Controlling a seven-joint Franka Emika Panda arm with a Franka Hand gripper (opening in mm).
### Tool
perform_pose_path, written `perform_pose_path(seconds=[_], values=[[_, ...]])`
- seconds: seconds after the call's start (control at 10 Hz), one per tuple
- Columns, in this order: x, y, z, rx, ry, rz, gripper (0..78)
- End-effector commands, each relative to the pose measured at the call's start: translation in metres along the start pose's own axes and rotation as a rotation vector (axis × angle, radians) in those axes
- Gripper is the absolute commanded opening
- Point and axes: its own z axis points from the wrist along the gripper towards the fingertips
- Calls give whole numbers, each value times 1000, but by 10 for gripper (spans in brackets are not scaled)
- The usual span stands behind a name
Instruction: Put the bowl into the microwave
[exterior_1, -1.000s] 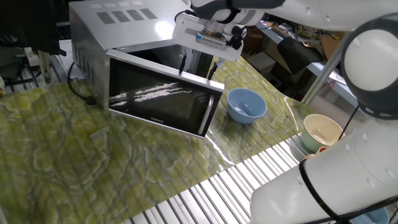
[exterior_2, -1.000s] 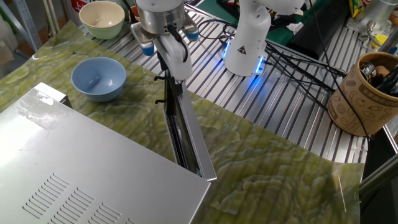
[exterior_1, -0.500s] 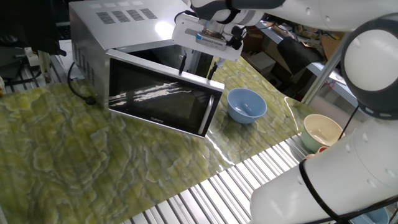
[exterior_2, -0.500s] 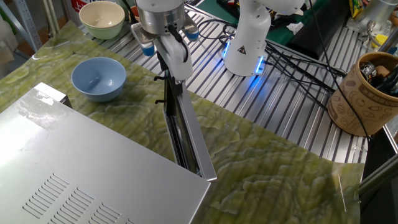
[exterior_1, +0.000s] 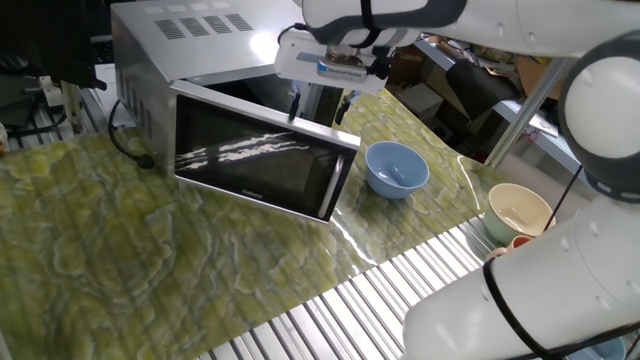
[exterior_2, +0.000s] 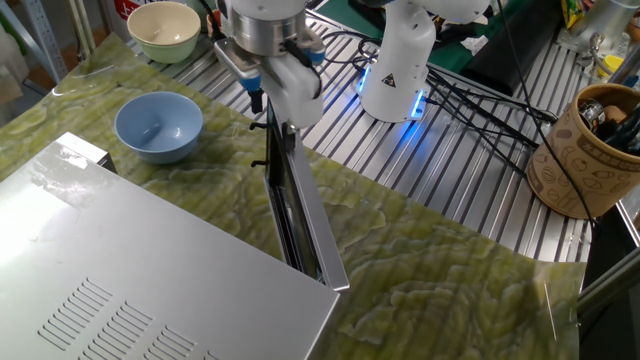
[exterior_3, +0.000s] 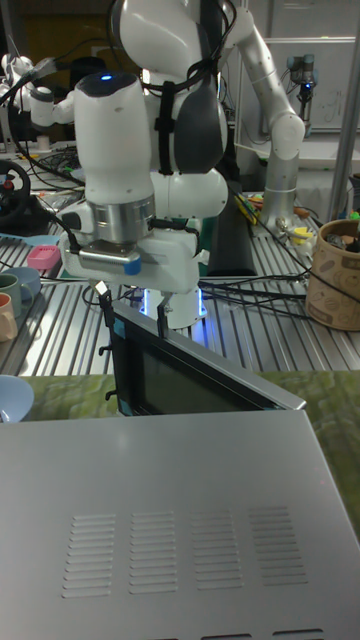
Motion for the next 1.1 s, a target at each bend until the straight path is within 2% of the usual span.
perform_pose_path(seconds=[0.1, 0.4, 0.7, 1.1], values=[[0, 0, -1, 29, -30, -80, 774], [0, 0, -1, 36, -53, -126, 774], [0, 0, -1, 26, -45, -144, 774], [0, 0, -1, -8, -38, -142, 774]])
